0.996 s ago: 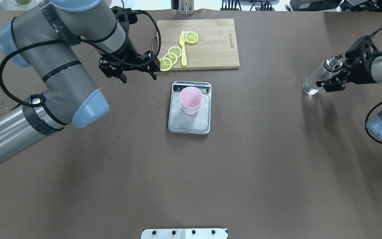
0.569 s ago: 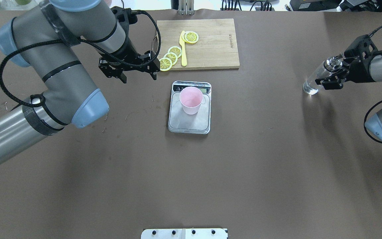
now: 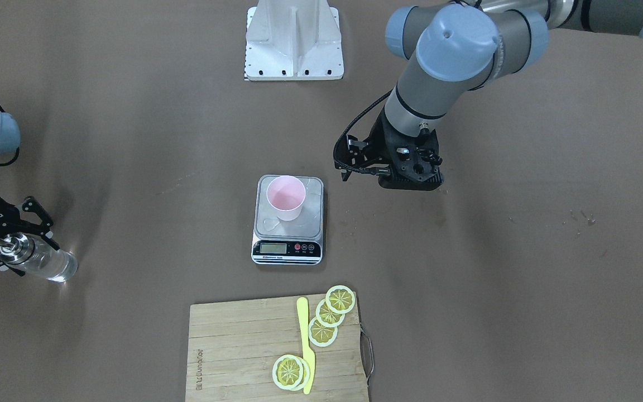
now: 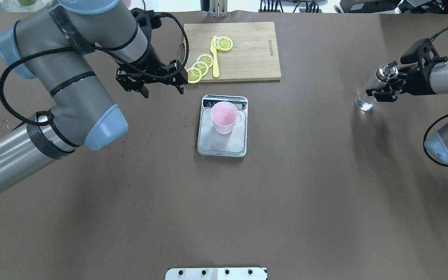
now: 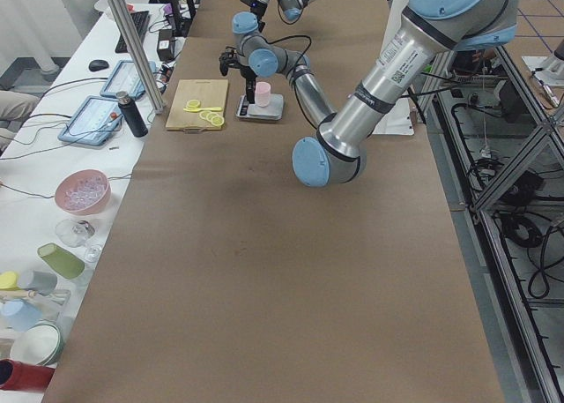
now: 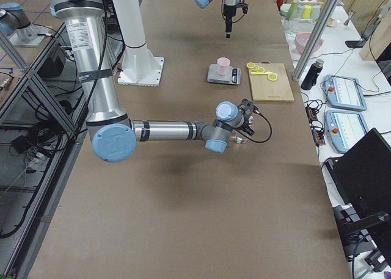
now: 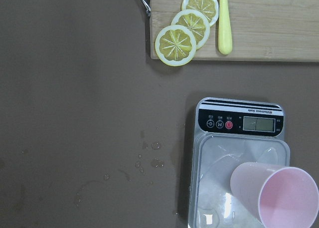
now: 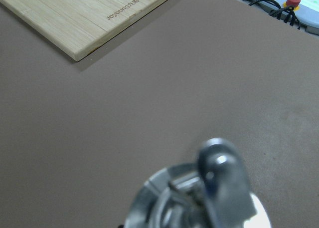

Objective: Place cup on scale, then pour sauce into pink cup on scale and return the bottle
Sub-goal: 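Close the right gripper around the glass bottle's metal top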

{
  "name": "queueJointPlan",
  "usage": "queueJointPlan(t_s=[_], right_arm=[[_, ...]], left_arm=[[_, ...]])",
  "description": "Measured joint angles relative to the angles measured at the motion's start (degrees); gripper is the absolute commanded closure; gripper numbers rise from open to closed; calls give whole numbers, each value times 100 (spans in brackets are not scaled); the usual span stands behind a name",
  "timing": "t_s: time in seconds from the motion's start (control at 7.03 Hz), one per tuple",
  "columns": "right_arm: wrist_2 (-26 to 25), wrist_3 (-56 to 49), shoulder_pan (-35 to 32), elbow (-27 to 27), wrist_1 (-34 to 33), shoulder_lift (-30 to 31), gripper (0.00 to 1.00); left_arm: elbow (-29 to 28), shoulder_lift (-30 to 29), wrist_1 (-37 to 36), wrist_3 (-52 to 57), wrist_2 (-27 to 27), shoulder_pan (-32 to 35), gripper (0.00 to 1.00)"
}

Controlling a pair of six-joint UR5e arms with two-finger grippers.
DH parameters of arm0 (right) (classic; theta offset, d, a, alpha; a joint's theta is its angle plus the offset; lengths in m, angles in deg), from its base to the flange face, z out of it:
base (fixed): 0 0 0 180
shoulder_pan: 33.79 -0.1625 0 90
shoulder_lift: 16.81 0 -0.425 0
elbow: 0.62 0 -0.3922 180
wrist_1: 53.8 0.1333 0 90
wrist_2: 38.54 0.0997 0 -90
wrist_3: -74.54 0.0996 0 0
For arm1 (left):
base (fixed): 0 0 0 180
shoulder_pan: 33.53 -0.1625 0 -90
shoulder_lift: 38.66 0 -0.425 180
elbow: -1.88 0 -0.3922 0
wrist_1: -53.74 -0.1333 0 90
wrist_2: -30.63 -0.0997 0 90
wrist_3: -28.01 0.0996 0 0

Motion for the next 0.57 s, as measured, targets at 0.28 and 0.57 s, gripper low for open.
queueJointPlan(t_s=[0.28,0.57], right_arm=[[0,3,5,0,0,-3,96],[6,87,18,0,-7,-21,100]], left_arm=[[7,0,0,0,-1,0,3],[15,2,0,0,-3,12,3]])
